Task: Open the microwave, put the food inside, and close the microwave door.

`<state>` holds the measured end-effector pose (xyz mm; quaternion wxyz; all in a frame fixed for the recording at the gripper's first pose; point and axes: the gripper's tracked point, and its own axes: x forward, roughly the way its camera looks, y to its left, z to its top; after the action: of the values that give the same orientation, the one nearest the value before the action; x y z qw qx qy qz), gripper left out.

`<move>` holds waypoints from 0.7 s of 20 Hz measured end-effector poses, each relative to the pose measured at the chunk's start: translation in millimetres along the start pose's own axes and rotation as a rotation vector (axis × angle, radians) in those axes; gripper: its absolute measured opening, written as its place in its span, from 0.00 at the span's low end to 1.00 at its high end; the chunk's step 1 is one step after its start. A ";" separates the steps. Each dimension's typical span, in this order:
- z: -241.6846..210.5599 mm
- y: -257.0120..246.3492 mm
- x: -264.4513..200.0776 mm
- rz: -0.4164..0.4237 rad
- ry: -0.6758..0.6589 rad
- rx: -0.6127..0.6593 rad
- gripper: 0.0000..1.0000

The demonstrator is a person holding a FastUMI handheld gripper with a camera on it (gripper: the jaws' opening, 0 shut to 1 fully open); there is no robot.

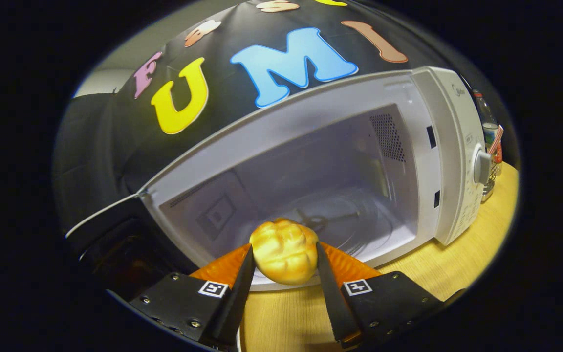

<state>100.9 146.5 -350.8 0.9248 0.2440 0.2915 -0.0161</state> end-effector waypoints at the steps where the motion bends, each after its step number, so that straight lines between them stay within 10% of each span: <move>1: -0.7 3.5 8.1 0.014 0.000 0.052 0.71; 8: 6.8 0.3 27.7 -0.015 -0.057 0.040 0.74; 14: 23.0 -5.8 22.1 -0.039 -0.115 -0.011 0.96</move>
<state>130.5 133.3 -349.1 0.9409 0.2320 0.2425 -0.0466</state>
